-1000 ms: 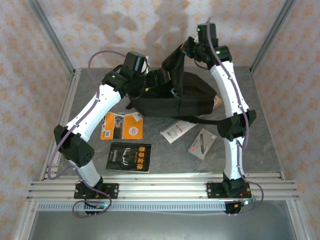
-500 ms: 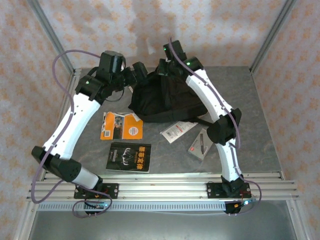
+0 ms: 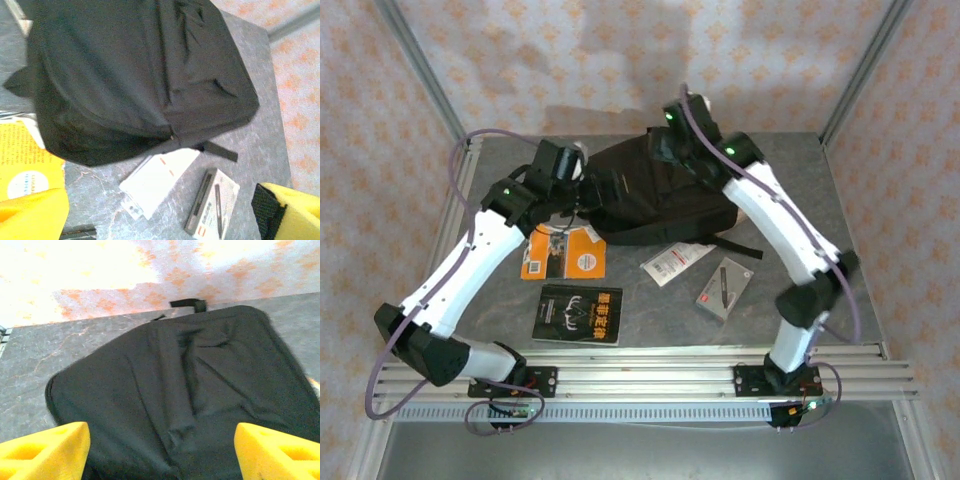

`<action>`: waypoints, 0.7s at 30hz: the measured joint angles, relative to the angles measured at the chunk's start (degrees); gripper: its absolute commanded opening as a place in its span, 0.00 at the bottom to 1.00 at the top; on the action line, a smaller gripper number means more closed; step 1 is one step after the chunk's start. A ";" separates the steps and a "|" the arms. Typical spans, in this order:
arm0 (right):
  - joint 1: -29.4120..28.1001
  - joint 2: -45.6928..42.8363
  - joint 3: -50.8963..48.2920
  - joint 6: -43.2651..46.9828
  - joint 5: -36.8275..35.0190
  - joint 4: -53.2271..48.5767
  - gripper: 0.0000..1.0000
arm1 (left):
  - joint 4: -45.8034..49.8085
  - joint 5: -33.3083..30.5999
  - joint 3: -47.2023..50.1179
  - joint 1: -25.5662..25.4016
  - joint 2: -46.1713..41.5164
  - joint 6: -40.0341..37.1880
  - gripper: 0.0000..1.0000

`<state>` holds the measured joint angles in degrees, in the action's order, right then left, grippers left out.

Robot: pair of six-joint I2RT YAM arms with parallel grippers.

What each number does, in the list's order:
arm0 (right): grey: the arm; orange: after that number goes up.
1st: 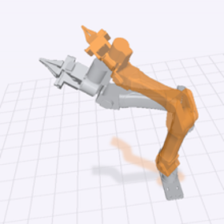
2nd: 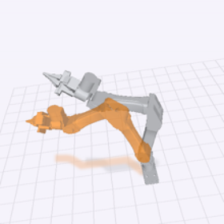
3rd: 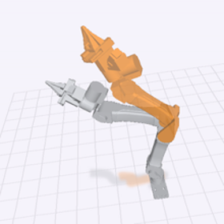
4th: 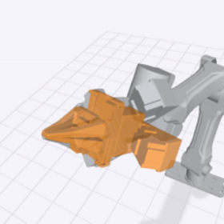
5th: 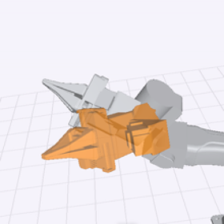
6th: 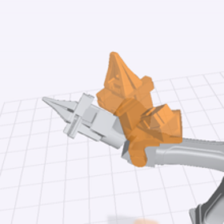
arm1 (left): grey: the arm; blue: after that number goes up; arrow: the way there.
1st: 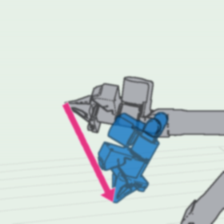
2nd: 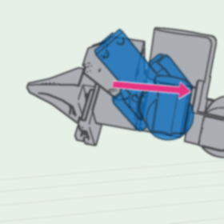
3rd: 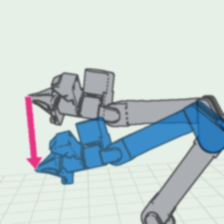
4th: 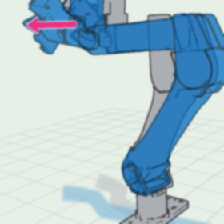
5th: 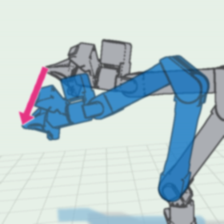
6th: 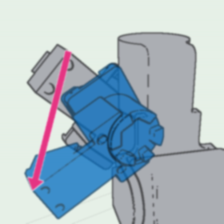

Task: Pack the student bag
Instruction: Close the student bag at the top-center of the table, then pick up the pencil case from the bottom-right of the table.

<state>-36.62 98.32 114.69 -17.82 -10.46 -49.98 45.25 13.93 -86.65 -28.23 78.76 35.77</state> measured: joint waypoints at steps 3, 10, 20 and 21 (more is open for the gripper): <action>0.02 -13.66 -13.03 -1.62 -3.26 1.70 0.77 | -0.04 0.48 -0.02 -4.57 0.13 -1.99 0.94; 1.60 -31.08 -36.04 -8.28 -4.63 0.96 0.70 | 0.94 2.19 -8.46 -14.12 14.43 -6.34 0.93; 19.91 -46.82 -66.25 -24.46 7.80 -5.35 0.80 | 2.19 9.90 -25.55 -22.80 46.42 -9.29 0.92; 20.90 -47.65 -67.06 -25.42 7.80 -5.86 0.80 | 2.29 9.92 -26.25 -22.88 47.69 -9.29 0.96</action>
<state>-15.73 50.68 47.64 -43.24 -2.66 -55.83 47.55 23.86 -112.90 -51.11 126.45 26.48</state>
